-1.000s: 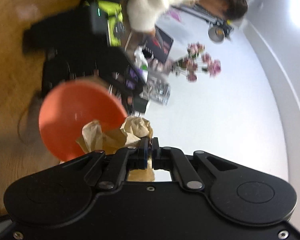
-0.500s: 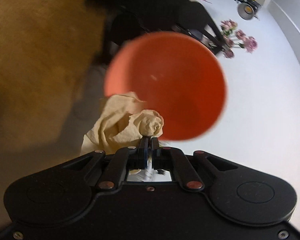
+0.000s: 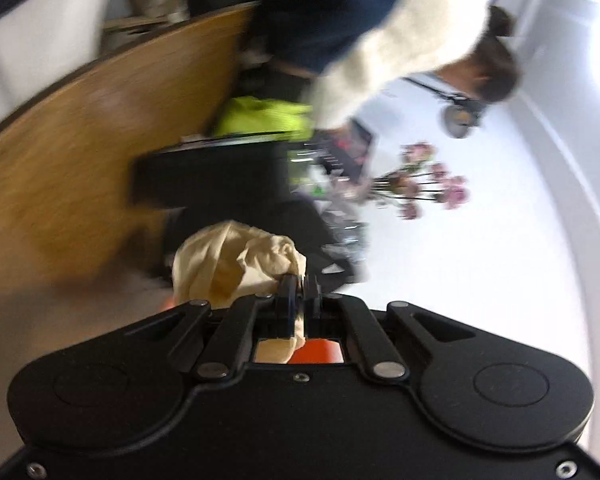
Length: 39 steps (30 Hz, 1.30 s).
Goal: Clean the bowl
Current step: 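Wipe the bowl's outer rim and inside again with the right gripper's towel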
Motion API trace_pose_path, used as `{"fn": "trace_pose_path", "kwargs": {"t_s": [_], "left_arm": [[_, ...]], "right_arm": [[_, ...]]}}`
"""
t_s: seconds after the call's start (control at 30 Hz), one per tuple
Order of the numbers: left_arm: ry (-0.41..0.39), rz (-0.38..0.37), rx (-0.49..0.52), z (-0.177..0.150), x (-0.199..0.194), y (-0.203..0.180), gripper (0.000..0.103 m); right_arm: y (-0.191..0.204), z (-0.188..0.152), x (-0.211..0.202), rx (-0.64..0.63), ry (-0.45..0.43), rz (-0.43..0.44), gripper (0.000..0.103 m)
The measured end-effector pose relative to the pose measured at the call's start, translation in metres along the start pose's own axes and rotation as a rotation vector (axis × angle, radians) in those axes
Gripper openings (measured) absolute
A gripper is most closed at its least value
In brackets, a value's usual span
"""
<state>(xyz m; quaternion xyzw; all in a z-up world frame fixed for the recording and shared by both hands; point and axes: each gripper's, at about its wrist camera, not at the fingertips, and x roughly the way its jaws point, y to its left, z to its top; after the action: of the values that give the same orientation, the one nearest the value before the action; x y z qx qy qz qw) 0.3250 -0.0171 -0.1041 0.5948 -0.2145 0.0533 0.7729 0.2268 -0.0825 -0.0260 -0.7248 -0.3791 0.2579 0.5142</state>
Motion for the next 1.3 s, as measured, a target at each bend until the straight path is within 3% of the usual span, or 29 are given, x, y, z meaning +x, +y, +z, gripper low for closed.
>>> {"fn": "trace_pose_path", "kwargs": {"t_s": [0.13, 0.3, 0.53, 0.67, 0.87, 1.0, 1.3], "left_arm": [[0.0, 0.0, 0.0, 0.0, 0.0, 0.0, 0.097], [0.0, 0.0, 0.0, 0.0, 0.0, 0.0, 0.097], [0.0, 0.0, 0.0, 0.0, 0.0, 0.0, 0.097], [0.0, 0.0, 0.0, 0.0, 0.0, 0.0, 0.097], [0.0, 0.0, 0.0, 0.0, 0.0, 0.0, 0.097], [0.0, 0.0, 0.0, 0.001, 0.0, 0.0, 0.097], [0.0, 0.0, 0.0, 0.001, 0.0, 0.0, 0.097]], "right_arm": [[-0.03, -0.01, 0.027, 0.006, 0.054, -0.058, 0.002], [-0.041, -0.044, 0.049, 0.074, 0.158, -0.061, 0.002], [-0.004, -0.089, 0.074, 0.087, 0.304, 0.083, 0.002], [0.023, -0.093, 0.069, 0.099, 0.325, 0.164, 0.002], [0.066, -0.075, 0.044, 0.047, 0.279, 0.308, 0.002], [0.078, -0.056, 0.03, 0.002, 0.219, 0.354, 0.002], [0.055, 0.003, 0.006, -0.052, 0.036, 0.263, 0.002]]}}
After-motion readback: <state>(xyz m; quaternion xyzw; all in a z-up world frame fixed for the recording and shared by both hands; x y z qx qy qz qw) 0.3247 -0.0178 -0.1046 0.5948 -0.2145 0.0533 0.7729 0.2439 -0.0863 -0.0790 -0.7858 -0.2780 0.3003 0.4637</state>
